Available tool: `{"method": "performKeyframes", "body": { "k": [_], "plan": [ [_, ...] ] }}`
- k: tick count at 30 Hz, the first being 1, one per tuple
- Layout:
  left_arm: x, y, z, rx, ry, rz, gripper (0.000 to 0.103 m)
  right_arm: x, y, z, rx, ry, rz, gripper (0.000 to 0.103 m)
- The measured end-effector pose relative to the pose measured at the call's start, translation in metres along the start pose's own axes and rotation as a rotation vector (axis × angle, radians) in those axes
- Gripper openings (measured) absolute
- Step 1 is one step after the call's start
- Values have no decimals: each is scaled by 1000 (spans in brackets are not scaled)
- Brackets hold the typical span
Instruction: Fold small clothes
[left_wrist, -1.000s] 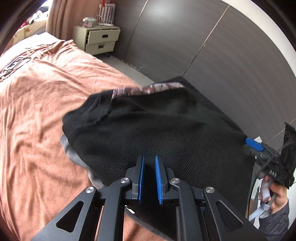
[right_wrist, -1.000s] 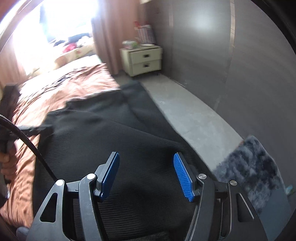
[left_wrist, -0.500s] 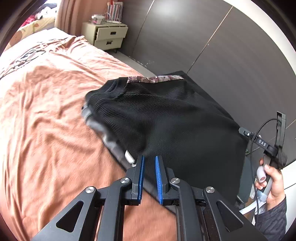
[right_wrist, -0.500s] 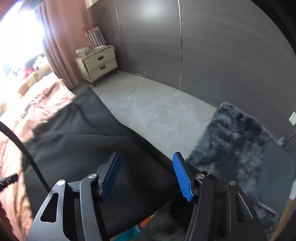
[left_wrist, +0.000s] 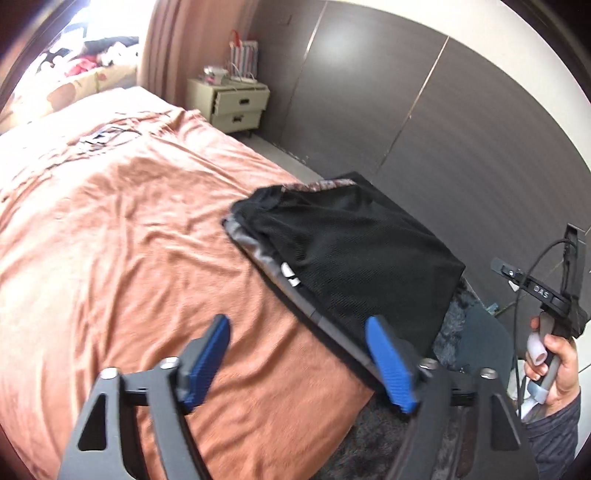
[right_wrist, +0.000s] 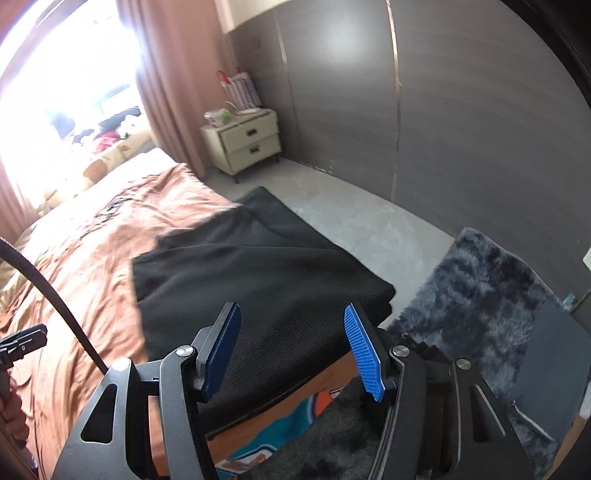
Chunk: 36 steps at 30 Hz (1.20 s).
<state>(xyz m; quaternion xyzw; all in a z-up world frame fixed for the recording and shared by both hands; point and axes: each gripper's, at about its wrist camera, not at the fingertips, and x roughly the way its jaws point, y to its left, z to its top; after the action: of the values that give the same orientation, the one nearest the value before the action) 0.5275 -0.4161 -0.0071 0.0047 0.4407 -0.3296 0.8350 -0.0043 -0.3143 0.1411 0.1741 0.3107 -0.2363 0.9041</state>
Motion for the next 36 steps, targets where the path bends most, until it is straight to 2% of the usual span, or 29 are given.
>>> {"method": "performKeyframes", "body": {
  "k": [3,5,7,8,9,11,13,14,15,20,24,31,36],
  "plan": [
    [-33,4,-8,-6,-42,18,96,-27,10,-8,-17,-16,17,58],
    [-54,6,-14,-6,-64,32,96,-44,16,-14,-25,-21,33,58],
    [-74,6,-21,-1,-78,42,96,-63,22,-19,-34,-26,45,67],
    [-82,5,-24,5,-92,52,97,-71,24,-22,-36,-33,46,77],
    [-94,4,-28,12,-108,54,100,-80,26,-25,-39,-47,46,82],
    [-109,3,-35,13,-131,43,103,-96,31,-31,-45,-70,46,84],
    [-125,3,-44,1,-140,46,103,-111,36,-39,-50,-81,58,93],
    [-131,3,-47,-3,-146,46,103,-119,39,-43,-56,-87,58,101],
    [-141,2,-53,-3,-159,50,103,-125,40,-48,-63,-95,59,103],
    [-173,-3,-84,-6,-203,63,103,-157,52,-73,-112,-135,59,103],
    [-196,-4,-112,-3,-242,97,103,-174,60,-93,-142,-145,92,103],
    [-237,-1,-165,26,-320,201,103,-198,74,-125,-217,-158,133,103],
    [-261,4,-199,35,-355,242,103,-216,82,-151,-242,-171,178,103]
  ]
}}
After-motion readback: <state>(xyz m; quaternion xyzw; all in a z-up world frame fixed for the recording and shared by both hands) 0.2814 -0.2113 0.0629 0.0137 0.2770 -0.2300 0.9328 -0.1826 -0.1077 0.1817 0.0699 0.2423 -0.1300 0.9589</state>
